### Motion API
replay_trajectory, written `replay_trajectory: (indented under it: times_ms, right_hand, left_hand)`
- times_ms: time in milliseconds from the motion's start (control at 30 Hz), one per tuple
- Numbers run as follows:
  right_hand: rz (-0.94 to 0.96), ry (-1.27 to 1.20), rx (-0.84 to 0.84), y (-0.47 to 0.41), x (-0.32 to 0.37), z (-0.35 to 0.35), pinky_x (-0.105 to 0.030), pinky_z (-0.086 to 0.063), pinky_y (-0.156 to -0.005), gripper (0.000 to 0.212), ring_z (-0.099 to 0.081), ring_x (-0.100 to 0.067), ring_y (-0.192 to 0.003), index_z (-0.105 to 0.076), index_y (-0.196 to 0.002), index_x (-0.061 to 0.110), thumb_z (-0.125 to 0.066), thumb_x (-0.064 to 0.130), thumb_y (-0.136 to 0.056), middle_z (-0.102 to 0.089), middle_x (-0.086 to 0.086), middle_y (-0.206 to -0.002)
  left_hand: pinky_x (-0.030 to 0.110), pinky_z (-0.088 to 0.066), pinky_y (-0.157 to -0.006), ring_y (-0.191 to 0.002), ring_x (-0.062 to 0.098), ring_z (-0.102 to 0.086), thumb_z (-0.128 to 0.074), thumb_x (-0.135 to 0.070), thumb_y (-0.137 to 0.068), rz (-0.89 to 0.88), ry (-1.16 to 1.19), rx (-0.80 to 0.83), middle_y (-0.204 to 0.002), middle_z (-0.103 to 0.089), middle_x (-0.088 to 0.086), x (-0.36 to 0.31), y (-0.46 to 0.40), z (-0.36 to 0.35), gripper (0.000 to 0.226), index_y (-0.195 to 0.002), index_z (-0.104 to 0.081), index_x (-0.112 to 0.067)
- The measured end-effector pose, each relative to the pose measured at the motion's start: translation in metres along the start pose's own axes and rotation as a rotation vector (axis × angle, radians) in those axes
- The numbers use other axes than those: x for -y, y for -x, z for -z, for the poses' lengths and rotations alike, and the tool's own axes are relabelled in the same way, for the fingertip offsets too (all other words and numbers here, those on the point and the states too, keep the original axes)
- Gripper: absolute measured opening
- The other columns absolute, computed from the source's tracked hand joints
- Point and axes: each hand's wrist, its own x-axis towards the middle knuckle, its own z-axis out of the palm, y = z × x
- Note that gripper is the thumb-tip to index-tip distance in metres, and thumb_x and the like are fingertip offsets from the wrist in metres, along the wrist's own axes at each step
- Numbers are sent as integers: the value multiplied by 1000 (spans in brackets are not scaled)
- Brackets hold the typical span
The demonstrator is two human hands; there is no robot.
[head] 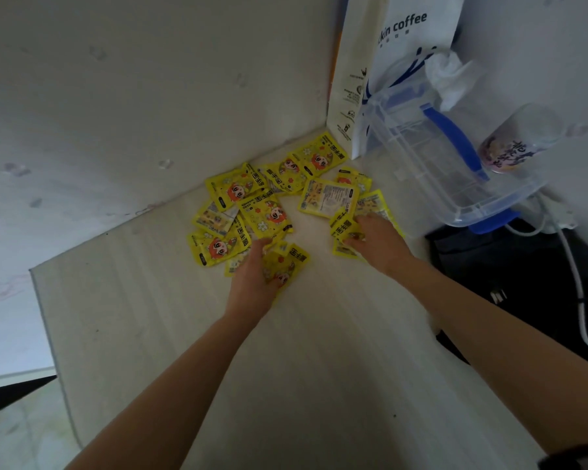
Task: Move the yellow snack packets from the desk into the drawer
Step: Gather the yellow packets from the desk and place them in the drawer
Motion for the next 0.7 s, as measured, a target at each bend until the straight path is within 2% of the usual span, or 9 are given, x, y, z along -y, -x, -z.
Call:
replay_trajectory:
  times_ms: [100, 200, 300, 367, 467, 600, 700]
  right_hand:
    - [11, 3, -27, -22, 10, 10, -40, -46, -89, 44, -53, -32, -114, -50, -129, 6, -61, 25, -90, -55, -17, -124]
    - [22, -43, -39, -45, 22, 18, -40, -48, -92, 53, -55, -29, -116, -44, -135, 9, -64, 24, -88, -54, -13, -131]
    - [13, -28, -35, -66, 29, 22, -38, -48, -84, 46, -56, -29, -110, -49, -126, 8, -66, 23, -86, -58, -13, -123]
    - [2, -20, -12, -76, 32, 22, -39, -49, -85, 45, -56, -29, -109, -51, -123, 7, -68, 23, -85, -59, -14, -122]
    - [-10, -46, 32, -87, 32, 17, -39, -49, -86, 46, -57, -29, -110, -53, -121, 5, -71, 22, -82, -59, -13, -119]
    - [-22, 74, 27, -96, 34, 11, -42, -44, -88, 42, -49, -36, -112, -59, -112, 10, -70, 31, -78, -56, -13, -114]
    - [-73, 180, 41, -98, 37, 11, -45, -38, -94, 46, -38, -40, -119, -56, -119, 13, -66, 34, -80, -51, -14, -121]
  left_hand:
    - [39, -47, -94, -114, 29, -55, -76, -14, -77, 55, -23, -27, -127, -57, 11, -7, -26, 7, 63, -134, -50, -16]
    - [40, -55, -82, -102, 26, -60, -74, -15, -76, 187, 95, -73, -118, -61, 8, -21, -49, 15, 55, -128, -55, -12]
    - [41, -53, -86, -94, 19, -56, -75, -14, -78, 329, 251, -152, -102, -55, -2, -25, -73, 15, 54, -127, -53, -7]
    - [43, -54, -86, -99, 23, -59, -77, -17, -75, 367, 253, -177, -111, -60, 1, -22, -87, 11, 48, -118, -58, -10]
    - [42, -52, -88, -106, 28, -56, -79, -21, -73, 397, 222, -182, -125, -53, 10, -18, -100, 1, 43, -110, -58, -13]
    - [51, -46, -96, -119, 32, -47, -78, -25, -73, 377, 139, -164, -132, -49, 10, -18, -110, -10, 56, -122, -52, -16]
    - [52, -40, -101, -124, 34, -41, -77, -25, -71, 366, 98, -144, -131, -54, 9, -17, -116, -14, 59, -123, -50, -19]
